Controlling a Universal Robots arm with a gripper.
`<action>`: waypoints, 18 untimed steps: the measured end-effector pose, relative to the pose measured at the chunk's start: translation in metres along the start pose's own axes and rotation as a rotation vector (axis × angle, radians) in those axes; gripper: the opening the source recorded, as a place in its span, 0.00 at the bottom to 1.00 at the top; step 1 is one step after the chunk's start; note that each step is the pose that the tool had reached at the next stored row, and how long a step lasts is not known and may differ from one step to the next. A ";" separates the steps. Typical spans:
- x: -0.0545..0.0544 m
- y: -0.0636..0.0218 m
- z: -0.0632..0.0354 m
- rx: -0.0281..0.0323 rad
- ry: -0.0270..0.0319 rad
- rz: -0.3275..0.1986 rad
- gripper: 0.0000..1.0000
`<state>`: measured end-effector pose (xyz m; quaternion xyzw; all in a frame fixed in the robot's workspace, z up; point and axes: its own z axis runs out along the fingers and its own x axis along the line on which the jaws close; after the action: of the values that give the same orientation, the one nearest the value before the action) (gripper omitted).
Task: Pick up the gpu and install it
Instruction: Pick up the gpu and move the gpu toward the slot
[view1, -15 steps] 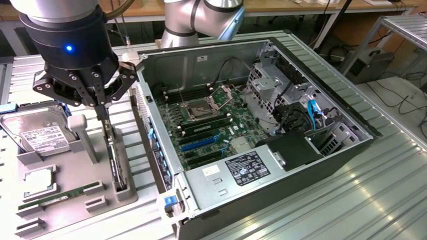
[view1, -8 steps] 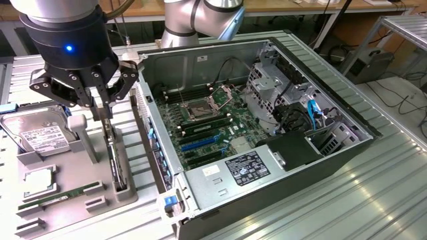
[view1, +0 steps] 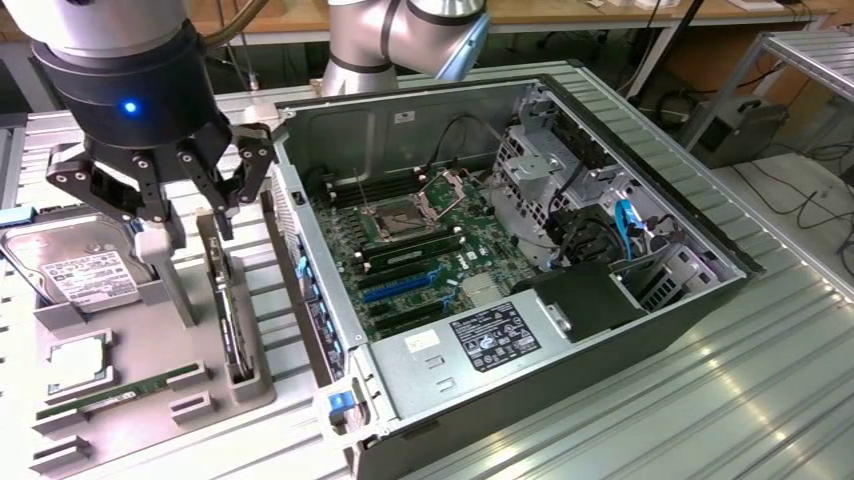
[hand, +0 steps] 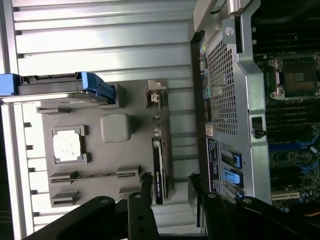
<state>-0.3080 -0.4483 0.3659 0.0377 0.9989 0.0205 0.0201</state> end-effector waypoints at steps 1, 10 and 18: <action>0.001 -0.0002 0.0012 0.0000 -0.0006 0.000 0.42; 0.003 -0.0095 0.0232 -0.0003 -0.0023 -0.004 0.42; 0.004 -0.0130 0.0408 -0.0006 -0.0021 -0.008 0.42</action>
<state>-0.3112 -0.4594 0.3245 0.0338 0.9990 0.0206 0.0213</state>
